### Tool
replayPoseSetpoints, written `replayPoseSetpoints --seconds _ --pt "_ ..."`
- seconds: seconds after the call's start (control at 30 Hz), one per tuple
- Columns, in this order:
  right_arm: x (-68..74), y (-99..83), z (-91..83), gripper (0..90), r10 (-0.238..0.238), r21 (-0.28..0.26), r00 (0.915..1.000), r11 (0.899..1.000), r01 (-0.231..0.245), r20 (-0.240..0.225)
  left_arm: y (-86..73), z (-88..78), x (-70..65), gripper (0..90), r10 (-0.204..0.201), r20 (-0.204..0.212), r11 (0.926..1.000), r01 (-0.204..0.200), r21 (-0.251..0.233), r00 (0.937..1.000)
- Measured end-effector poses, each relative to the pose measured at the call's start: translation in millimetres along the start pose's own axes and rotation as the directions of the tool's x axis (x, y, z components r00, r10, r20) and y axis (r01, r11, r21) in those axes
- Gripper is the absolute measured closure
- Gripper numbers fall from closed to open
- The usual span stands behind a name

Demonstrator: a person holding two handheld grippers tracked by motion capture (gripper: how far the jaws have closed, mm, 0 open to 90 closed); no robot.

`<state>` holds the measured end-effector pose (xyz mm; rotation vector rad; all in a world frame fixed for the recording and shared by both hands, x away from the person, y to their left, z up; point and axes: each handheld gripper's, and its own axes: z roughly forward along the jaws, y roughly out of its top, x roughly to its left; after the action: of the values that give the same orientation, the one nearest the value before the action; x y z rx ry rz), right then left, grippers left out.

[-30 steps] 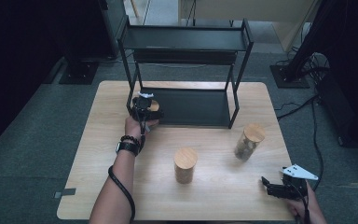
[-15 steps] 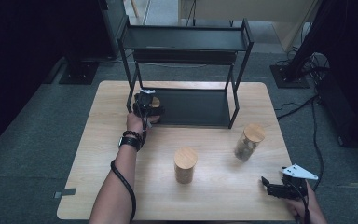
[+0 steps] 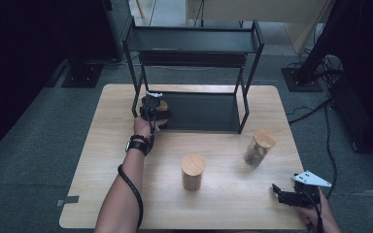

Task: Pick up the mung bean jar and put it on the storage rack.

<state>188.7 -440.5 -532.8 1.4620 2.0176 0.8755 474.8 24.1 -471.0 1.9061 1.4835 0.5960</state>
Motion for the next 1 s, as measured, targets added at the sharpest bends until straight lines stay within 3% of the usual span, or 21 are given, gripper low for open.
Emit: replayPoseSetpoints --seconds 0.23,0.27,0.3,0.53,0.63,1.0 --pt "0.1 -0.1 0.0 5.1 -0.003 -0.002 1.0 1.0 0.003 0.002 -9.7 -1.3 -2.7 18.7 0.0 0.001 0.9999 0.0 0.012 1.0" --pt "0.2 -0.1 0.0 5.1 -0.005 -0.003 1.0 1.0 0.005 0.003 -12.1 -0.8 -3.3 11.8 0.007 0.026 0.9997 -0.008 0.021 0.9996" --pt "0.2 -0.1 0.0 5.1 -0.005 -0.003 1.0 1.0 0.005 0.003 -14.8 -0.8 -5.1 8.2 0.019 0.024 0.9995 -0.019 0.025 0.9995" --pt "0.5 -0.1 0.0 5.1 -0.008 -0.004 1.0 1.0 0.008 0.005 -29.7 -1.7 -8.9 7.7 0.027 0.017 0.9993 -0.027 0.026 0.9995" --pt "0.6 -0.1 0.0 5.1 -0.009 -0.005 0.9999 1.0 0.009 0.005 -34.9 -2.1 -11.4 0.5 0.047 0.026 0.9982 -0.048 0.035 0.9986" --pt "0.8 -0.1 -0.1 5.1 -0.011 -0.005 0.9999 1.0 0.011 0.005 -56.6 -6.4 -11.3 0.0 0.047 0.035 0.9985 -0.048 0.026 0.9983"
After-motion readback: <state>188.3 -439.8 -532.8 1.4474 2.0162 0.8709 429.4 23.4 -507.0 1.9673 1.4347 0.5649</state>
